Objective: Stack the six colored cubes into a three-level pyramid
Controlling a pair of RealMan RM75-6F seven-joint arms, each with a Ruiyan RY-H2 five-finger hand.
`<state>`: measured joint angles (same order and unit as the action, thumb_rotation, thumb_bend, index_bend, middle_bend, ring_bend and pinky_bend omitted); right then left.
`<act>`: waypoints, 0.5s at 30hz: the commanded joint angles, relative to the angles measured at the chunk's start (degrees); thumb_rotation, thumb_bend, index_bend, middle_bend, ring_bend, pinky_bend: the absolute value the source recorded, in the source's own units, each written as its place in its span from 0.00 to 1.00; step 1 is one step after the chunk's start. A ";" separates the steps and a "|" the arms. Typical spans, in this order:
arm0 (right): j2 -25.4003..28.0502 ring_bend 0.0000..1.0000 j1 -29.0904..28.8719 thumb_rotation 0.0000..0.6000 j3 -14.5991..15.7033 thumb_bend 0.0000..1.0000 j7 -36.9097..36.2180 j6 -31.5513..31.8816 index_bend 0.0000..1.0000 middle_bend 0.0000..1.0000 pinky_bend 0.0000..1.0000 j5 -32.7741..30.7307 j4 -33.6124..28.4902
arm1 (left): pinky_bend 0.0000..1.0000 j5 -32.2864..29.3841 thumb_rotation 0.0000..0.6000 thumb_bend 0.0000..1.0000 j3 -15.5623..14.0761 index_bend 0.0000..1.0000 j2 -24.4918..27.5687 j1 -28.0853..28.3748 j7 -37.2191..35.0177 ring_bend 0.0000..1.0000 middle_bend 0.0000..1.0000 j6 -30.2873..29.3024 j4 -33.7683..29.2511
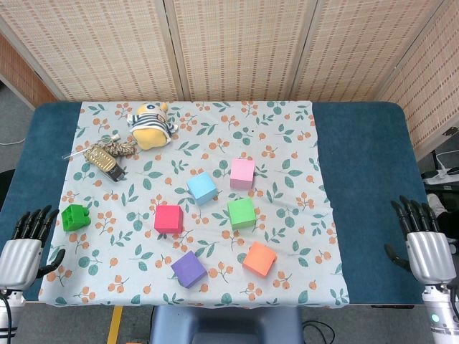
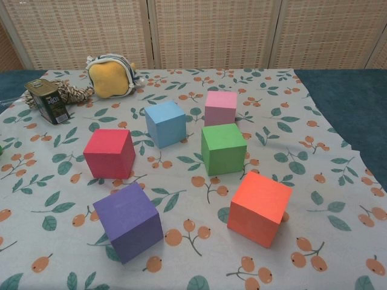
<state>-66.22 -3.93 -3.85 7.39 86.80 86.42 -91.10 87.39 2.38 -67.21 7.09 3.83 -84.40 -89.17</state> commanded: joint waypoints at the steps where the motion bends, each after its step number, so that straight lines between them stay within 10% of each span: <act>1: 0.18 0.00 0.18 1.00 0.03 0.17 -0.44 0.33 0.00 0.00 0.00 0.20 -0.14 | 0.05 1.21 1.00 0.36 -0.54 0.00 -0.75 0.79 -2.50 0.00 0.00 1.05 0.24; 6: 0.62 0.00 0.71 1.00 0.08 0.17 -1.42 1.63 0.00 0.00 0.00 1.02 -0.42 | 0.05 5.20 1.00 0.37 -1.34 0.00 -1.78 5.22 -10.64 0.00 0.00 6.13 0.62; 15: 1.16 0.00 1.05 1.00 0.47 0.17 -2.35 2.11 0.00 0.00 0.00 2.01 -0.79 | 0.05 -0.15 1.00 0.35 1.45 0.00 -3.80 14.32 -3.00 0.00 0.00 20.41 -5.06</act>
<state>-65.07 -2.89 -3.40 5.07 88.91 88.42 -91.87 89.60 2.71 -70.19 18.65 -2.42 -67.54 -91.89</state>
